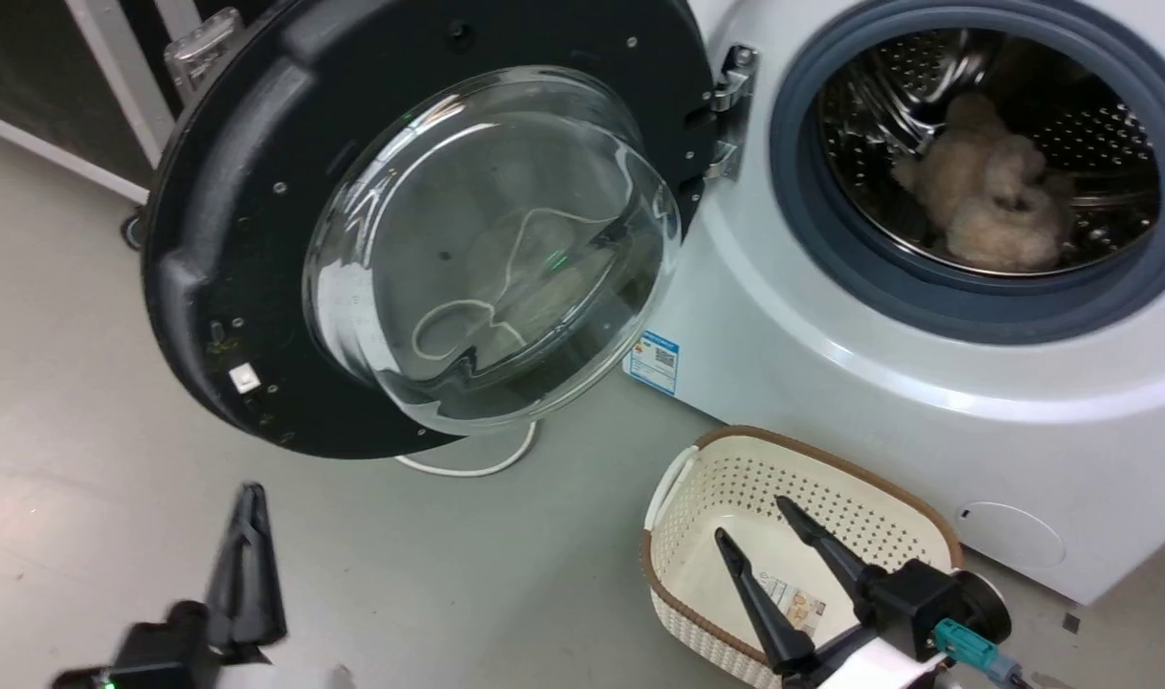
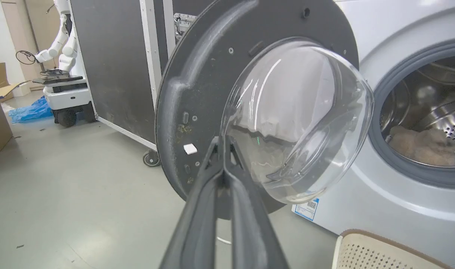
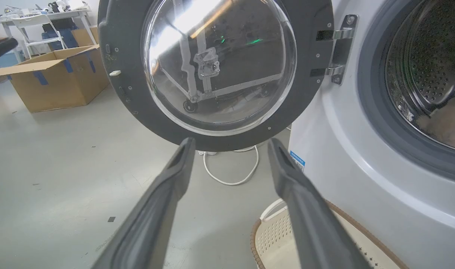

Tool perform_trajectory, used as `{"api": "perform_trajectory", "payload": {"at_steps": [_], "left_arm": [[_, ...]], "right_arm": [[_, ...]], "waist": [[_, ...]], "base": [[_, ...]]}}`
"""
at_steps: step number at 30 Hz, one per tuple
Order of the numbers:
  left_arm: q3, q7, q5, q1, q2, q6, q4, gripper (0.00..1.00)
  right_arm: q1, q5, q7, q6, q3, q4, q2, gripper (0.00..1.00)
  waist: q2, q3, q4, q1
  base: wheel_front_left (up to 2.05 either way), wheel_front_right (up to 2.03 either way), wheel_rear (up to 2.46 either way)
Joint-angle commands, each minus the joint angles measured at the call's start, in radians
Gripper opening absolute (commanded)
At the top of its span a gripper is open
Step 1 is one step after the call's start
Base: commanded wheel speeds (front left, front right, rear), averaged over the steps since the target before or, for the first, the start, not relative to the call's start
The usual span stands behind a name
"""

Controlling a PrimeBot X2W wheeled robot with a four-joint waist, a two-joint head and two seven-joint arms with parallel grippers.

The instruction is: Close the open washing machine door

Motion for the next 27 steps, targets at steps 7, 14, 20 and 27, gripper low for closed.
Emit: {"api": "perform_trajectory", "payload": {"at_steps": [7,14,20,27], "left_arm": [[0.126,-0.024,-0.132,-0.145,0.034,-0.09,-0.068,0.0],[0.329,0.068,-0.404,-0.377,0.173,-0.134,0.052,0.0],[0.474,0.297,-0.635,-0.594,0.315,-0.096,0.292,0.0],[0.583,0.587,-0.865,-0.739,0.402,-0.015,0.566,0.0]], "right_arm": [[0.015,-0.017,-0.023,0.001,-0.022,-0.016,-0.009,1.0],[-0.038,-0.019,-0.035,0.001,0.023,-0.015,-0.04,1.0],[-0.076,-0.006,-0.035,0.001,0.03,-0.015,-0.06,1.0],[-0.104,0.005,-0.035,0.001,0.04,-0.013,-0.079,1.0]], "waist": [[0.0,0.065,0.016,0.0],[0.0,0.168,-0.057,0.0],[0.0,0.212,-0.118,0.0],[0.0,0.237,-0.166,0.0]], "base": [[0.0,0.0,0.0],[0.0,0.0,0.0],[0.0,0.0,0.0],[0.0,0.0,0.0]]}}
